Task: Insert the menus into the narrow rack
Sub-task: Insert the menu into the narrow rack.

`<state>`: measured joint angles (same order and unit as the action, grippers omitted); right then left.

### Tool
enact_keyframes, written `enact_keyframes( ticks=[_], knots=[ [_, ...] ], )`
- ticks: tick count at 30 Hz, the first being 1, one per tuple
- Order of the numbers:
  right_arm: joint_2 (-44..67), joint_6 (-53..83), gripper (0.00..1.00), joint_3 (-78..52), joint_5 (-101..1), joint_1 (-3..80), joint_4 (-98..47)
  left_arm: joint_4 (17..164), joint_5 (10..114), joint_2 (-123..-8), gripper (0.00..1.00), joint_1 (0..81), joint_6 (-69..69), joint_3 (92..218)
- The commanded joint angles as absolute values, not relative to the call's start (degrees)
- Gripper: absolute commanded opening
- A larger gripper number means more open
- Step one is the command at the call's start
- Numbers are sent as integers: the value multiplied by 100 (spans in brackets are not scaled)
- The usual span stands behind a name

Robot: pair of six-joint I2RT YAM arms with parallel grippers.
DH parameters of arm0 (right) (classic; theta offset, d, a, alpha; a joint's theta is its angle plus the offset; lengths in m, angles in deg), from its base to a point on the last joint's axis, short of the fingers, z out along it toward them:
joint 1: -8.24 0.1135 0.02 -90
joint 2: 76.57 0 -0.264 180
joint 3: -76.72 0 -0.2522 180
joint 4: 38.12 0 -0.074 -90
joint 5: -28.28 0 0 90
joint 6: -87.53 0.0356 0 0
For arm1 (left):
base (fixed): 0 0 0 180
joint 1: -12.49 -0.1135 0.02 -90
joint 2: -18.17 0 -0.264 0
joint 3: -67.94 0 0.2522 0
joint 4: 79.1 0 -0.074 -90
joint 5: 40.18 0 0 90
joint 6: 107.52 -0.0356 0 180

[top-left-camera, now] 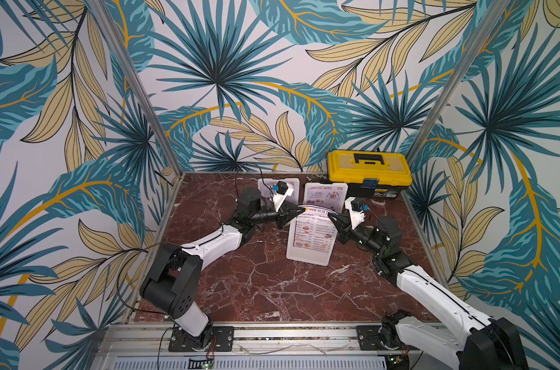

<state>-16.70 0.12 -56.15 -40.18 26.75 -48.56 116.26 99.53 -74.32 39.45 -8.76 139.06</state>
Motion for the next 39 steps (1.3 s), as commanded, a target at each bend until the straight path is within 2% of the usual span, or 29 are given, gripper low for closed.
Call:
enact_keyframes(
  ticks=[1,12,17,20,21,23,27,32,35,39],
  knots=[
    [-1706,145,0,-5835,-3951,2661,-5078,11649,9818,-7375,6,3961,-915,13872],
    [-1457,242,0,-5867,-3843,2661,-5244,11649,9719,-7271,6,3961,-1006,13604],
    [-1669,300,24,-5843,-3938,2661,-5132,11645,9751,-7230,7,3961,-1023,13575],
    [-1913,415,34,-5661,-4124,2661,-4777,11649,9797,-7180,18,3959,-1018,13584],
    [-1990,508,35,-5518,-4282,2661,-4496,11647,9815,-7158,26,3966,-1010,13584],
    [-2105,666,37,-5218,-4533,2670,-3959,11648,9824,-7109,48,3965,-1010,13562],
    [-2026,926,38,-4520,-4949,2834,-3060,11647,9602,-6902,75,3974,-1040,13416],
    [-1503,731,38,-3628,-6459,3580,-2032,11649,9170,-6662,85,3974,-1131,13144],
    [-942,661,38,-3033,-7357,3997,-1412,11649,8918,-6473,87,3975,-1197,12877],
    [-312,733,38,-2547,-7877,4133,-840,11648,8658,-6141,89,3975,-1265,12474]
  ],
)
